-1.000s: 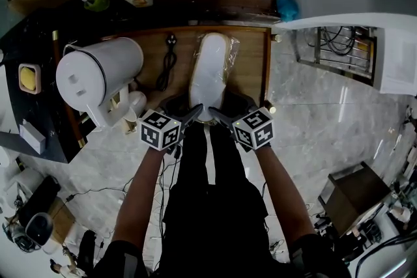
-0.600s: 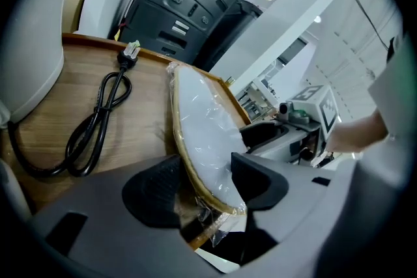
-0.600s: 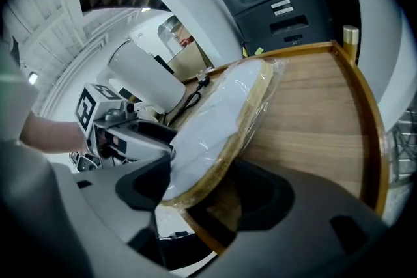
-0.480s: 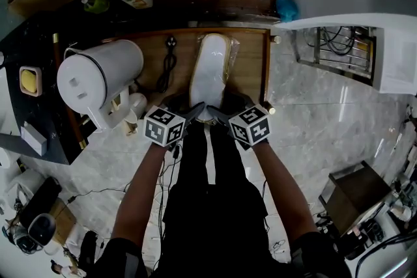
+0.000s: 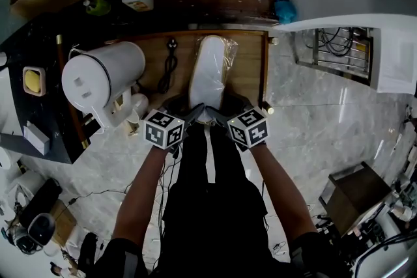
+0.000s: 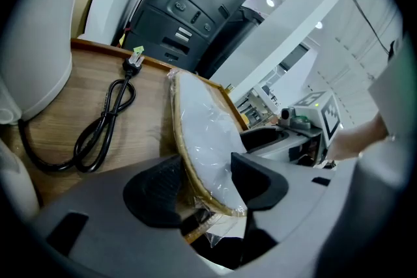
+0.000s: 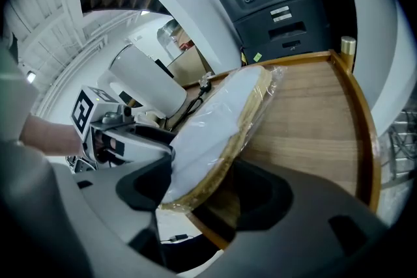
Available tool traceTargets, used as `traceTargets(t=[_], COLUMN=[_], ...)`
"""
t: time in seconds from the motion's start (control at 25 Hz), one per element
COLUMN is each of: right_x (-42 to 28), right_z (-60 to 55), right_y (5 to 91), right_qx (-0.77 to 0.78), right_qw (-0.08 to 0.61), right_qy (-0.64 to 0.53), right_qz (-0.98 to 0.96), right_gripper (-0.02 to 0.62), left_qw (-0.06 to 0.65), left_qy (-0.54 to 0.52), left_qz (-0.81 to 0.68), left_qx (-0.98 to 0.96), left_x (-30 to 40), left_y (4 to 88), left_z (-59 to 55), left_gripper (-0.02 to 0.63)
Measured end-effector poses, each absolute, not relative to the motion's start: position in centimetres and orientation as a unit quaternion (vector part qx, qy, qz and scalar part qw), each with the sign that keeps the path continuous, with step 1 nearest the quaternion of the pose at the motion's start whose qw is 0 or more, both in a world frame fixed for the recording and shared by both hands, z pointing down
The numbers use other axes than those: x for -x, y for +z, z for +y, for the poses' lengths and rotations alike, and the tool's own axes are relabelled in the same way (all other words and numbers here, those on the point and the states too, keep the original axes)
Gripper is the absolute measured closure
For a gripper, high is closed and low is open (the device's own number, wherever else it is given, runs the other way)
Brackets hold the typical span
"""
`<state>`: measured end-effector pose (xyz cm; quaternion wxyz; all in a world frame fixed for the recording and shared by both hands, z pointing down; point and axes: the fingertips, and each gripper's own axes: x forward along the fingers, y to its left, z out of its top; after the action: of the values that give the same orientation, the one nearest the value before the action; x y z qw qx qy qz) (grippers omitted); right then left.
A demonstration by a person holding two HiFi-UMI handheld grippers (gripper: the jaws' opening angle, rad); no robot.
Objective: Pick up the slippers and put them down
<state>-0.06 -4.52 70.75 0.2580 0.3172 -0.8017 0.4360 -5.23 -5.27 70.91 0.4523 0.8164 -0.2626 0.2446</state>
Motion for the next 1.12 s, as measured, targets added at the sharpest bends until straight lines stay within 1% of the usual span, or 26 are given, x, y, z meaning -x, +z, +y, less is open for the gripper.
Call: traceTargets(t=[0.84, 1.12], right_x=[0.6, 0.5], right_z=[-4.5, -3.6], right_y=[61.2, 57.3], right_qx=[-0.325, -0.331], right_qw=[0.220, 0.210], right_qy=[0.394, 0.380], right_qz=[-0.831, -0.838], right_gripper=[0.295, 0.295], left_qw=[0.425, 0.402], left_qy=[0.192, 0.182], left_qz=[-0.294, -0.303], left_qx=[-0.834, -0.844], left_x=[5.9, 5.9], left_y=[61.3, 57.3], left_z=[-5.0, -4.1], left_gripper=[0.368, 0.368])
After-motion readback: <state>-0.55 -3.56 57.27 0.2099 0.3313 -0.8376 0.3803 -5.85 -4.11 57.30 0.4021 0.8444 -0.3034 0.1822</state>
